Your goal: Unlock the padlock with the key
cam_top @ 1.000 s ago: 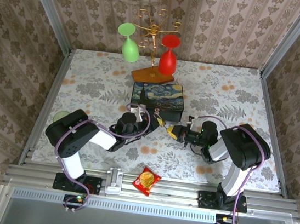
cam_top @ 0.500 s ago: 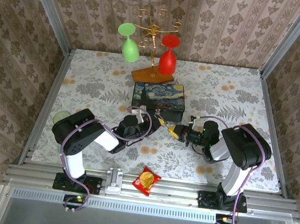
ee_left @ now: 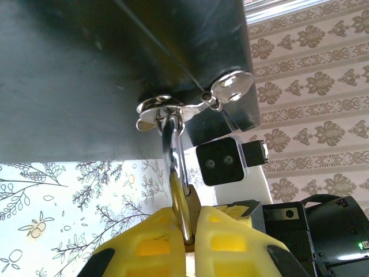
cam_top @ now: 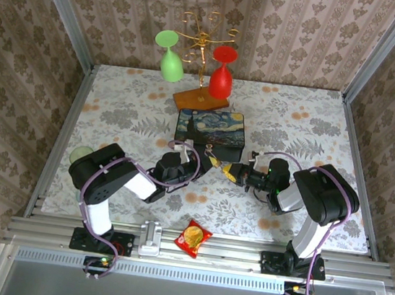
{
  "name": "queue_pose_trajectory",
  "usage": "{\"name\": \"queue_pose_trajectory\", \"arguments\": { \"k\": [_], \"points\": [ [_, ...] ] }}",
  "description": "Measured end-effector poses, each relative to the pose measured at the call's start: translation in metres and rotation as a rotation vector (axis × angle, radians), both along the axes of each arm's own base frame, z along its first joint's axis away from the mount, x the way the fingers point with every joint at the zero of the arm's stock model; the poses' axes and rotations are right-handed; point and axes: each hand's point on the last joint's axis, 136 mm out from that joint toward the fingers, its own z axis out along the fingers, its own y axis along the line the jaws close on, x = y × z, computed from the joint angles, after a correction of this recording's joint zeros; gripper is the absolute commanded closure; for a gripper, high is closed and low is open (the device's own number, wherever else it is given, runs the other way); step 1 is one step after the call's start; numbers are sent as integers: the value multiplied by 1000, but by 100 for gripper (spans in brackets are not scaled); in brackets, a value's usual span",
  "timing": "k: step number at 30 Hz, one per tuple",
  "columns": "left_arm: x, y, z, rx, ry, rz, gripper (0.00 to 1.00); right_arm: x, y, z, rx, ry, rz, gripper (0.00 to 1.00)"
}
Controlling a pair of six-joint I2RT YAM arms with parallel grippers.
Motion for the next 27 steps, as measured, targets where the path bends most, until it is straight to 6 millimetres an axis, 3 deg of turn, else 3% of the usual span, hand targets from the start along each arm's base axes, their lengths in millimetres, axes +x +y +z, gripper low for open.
{"name": "queue_pose_trajectory", "arguments": {
  "k": [17,20,23,26,27],
  "points": [
    [-3,-6,2,-22,14,36,100,5,4,6,-37,-59,-36,100],
    [-3,-6,2,-23,14,41,100,6,4,5,-42,-60,-41,79],
    [-5,-7,2,-21,16,36,100,6,4,3,-50,-61,-47,74],
    [-6,-6,0,-17,19,32,100,2,3,-1,-60,-55,-53,60],
    [-9,-6,-3,-12,23,22,100,1,3,-2,-61,-59,-52,60]
  ]
}}
